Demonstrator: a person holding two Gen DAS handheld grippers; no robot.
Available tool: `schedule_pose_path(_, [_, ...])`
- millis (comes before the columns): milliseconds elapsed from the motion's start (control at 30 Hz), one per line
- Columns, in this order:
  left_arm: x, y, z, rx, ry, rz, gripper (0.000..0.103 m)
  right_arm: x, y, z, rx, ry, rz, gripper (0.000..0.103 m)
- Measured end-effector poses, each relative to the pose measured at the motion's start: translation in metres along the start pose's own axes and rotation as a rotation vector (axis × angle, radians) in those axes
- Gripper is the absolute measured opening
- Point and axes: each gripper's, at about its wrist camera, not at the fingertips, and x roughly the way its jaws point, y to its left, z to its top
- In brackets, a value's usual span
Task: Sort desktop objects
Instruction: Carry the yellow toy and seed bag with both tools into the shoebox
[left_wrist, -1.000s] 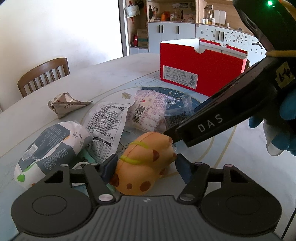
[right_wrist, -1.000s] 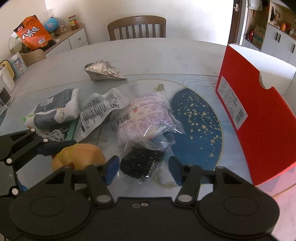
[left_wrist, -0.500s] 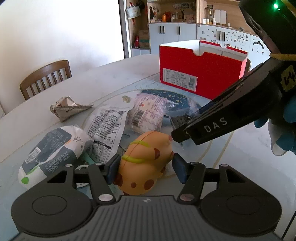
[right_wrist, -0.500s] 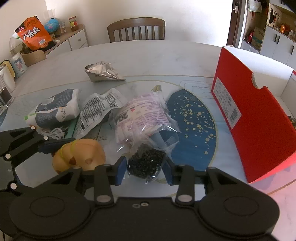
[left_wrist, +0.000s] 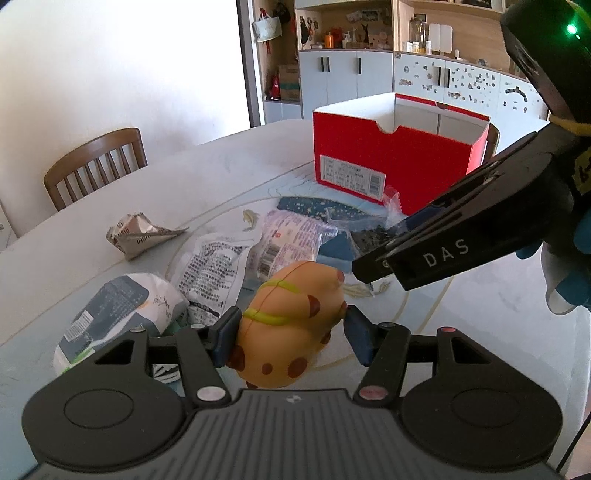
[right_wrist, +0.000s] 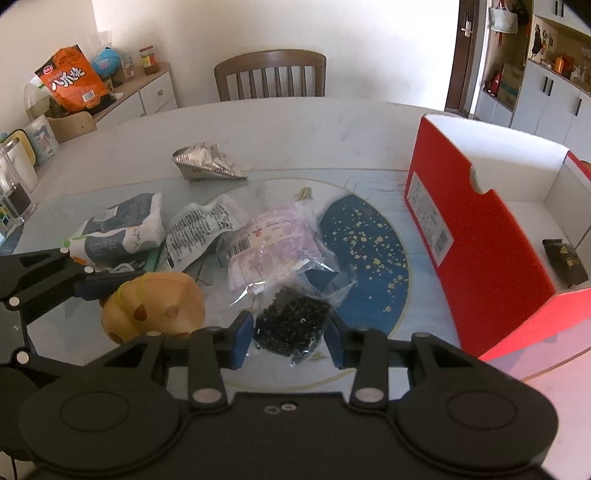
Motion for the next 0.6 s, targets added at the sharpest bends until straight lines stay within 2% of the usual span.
schedule_pose_path(600, [-0.033,-0.016,0.05,-0.011,0.003,0.017,0.06,-0.063,-0.017,0.015,-0.022,-0.076,0.022,0.041])
